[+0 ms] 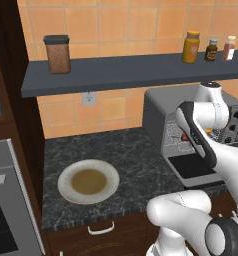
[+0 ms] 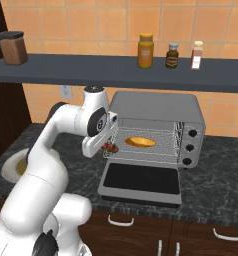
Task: Pick up the kebab skewer and baguette bread, and place them inside the toaster oven. Close the toaster oven door and start by setting the timer.
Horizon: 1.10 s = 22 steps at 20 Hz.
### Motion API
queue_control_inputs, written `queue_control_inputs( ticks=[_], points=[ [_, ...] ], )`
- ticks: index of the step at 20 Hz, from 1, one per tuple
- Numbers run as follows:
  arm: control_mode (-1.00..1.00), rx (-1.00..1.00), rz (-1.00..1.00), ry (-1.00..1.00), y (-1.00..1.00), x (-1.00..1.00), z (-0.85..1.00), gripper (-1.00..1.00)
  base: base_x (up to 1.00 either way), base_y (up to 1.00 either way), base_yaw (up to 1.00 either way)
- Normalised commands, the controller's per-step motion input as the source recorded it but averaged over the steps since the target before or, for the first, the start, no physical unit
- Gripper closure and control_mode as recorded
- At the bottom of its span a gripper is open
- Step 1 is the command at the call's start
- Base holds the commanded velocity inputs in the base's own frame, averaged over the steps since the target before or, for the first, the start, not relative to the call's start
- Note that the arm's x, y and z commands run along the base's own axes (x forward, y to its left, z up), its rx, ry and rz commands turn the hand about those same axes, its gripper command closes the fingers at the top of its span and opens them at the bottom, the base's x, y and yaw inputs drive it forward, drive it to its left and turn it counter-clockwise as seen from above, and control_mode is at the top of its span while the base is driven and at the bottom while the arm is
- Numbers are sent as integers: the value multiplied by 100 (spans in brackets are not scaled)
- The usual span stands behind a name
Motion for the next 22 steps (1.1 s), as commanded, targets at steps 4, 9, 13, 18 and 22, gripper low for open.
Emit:
queue_control_inputs(
  ticks=[4,9,13,18,22],
  points=[
    [-100,0,8,0,-83,0,0,100,0,0,0],
    [-100,0,5,0,-57,22,-3,100,0,0,0],
    [-100,0,0,0,-22,43,-10,100,0,0,0],
    [-100,0,1,0,-21,57,-11,100,0,0,0],
    [-100,0,4,0,-6,38,-36,100,0,0,0]
  ],
)
